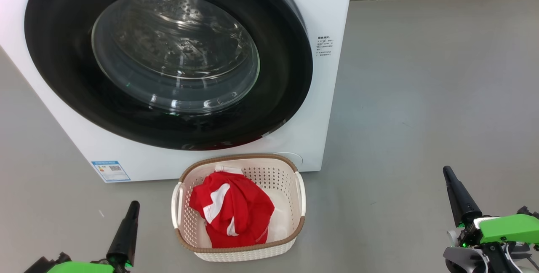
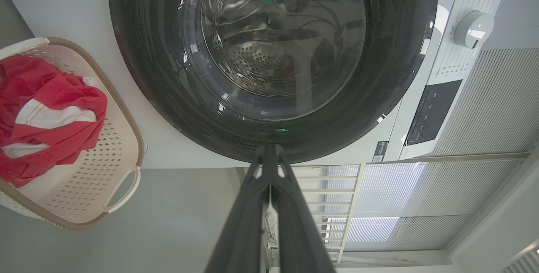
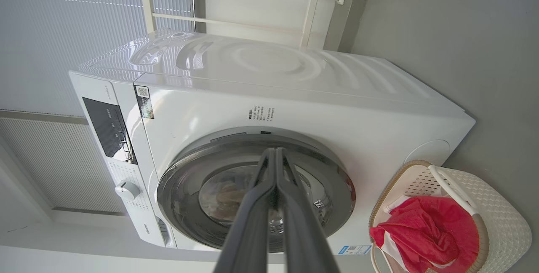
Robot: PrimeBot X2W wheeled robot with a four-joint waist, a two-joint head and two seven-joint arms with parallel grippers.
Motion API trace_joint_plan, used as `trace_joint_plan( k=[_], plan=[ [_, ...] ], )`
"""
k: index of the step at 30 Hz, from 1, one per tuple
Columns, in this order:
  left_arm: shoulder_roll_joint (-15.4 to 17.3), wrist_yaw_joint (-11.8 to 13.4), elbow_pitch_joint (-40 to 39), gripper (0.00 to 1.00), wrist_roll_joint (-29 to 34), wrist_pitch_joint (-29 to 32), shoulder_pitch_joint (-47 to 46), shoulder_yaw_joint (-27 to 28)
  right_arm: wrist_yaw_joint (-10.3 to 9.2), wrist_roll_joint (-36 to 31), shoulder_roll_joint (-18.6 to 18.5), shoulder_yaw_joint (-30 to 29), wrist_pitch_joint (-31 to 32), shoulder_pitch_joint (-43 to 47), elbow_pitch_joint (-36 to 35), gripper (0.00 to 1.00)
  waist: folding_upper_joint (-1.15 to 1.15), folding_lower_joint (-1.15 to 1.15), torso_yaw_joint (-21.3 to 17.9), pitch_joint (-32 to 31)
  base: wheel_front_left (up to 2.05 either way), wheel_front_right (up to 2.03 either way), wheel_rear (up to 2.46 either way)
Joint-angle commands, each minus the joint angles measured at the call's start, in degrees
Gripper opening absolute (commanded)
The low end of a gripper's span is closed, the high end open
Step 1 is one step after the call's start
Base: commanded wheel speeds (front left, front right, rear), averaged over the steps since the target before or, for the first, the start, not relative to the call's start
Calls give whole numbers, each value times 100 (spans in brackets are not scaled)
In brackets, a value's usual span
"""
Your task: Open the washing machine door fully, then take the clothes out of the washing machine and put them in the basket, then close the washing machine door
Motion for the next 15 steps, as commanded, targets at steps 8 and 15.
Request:
trace_joint_plan(
  k=[8,15],
  plan=[
    [61,-40,-120,0,-40,19,-226,199,3,-9,-50,88,34,-247,-168,0,0,0,0,0,0,0,0],
    [61,-40,-120,0,-40,18,-226,199,3,-9,-49,87,35,-247,-168,0,0,0,0,0,0,0,0]
  ],
)
